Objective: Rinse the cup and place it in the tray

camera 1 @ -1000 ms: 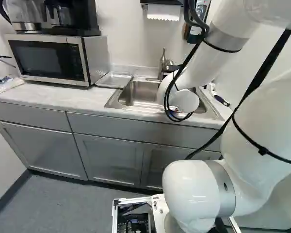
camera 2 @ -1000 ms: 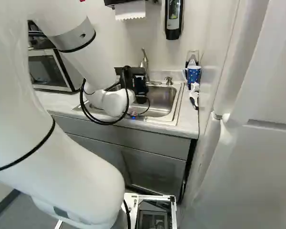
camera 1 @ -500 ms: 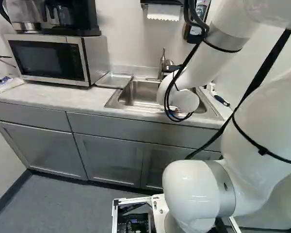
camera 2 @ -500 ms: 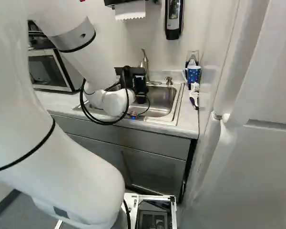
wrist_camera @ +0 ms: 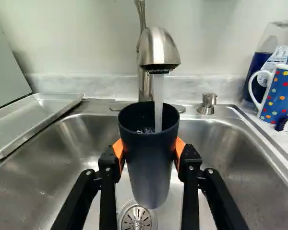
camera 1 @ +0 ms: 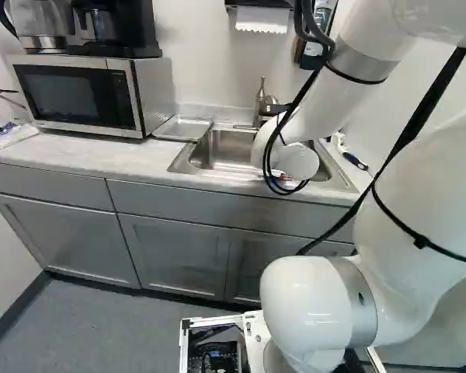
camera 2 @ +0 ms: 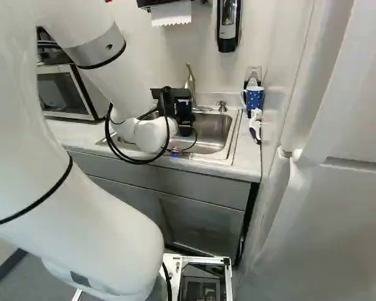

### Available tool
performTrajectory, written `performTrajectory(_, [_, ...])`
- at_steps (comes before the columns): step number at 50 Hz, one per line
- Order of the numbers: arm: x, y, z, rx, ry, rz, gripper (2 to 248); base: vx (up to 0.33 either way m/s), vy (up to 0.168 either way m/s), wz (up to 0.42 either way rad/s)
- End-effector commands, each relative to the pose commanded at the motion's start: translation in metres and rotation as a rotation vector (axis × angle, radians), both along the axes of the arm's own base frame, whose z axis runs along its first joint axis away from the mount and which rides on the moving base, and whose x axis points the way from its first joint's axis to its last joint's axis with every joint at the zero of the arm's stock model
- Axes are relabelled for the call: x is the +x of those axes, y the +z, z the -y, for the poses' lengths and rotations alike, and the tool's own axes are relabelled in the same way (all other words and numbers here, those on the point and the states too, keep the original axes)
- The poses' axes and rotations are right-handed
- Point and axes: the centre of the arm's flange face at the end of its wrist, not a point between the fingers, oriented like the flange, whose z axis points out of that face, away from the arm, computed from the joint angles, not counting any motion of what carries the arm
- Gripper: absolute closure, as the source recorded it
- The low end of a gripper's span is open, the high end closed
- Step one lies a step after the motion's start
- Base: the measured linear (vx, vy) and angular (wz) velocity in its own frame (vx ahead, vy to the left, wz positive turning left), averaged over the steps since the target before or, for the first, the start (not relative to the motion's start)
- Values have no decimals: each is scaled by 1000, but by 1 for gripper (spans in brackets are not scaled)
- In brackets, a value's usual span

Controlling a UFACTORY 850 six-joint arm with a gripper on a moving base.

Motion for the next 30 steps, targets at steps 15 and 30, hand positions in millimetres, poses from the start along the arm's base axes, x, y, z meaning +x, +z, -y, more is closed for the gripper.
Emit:
performTrajectory(15, [0, 0, 0, 0, 0, 0, 128, 0, 0, 0])
performTrajectory(30, [0, 0, 0, 0, 0, 0, 128, 0, 0, 0])
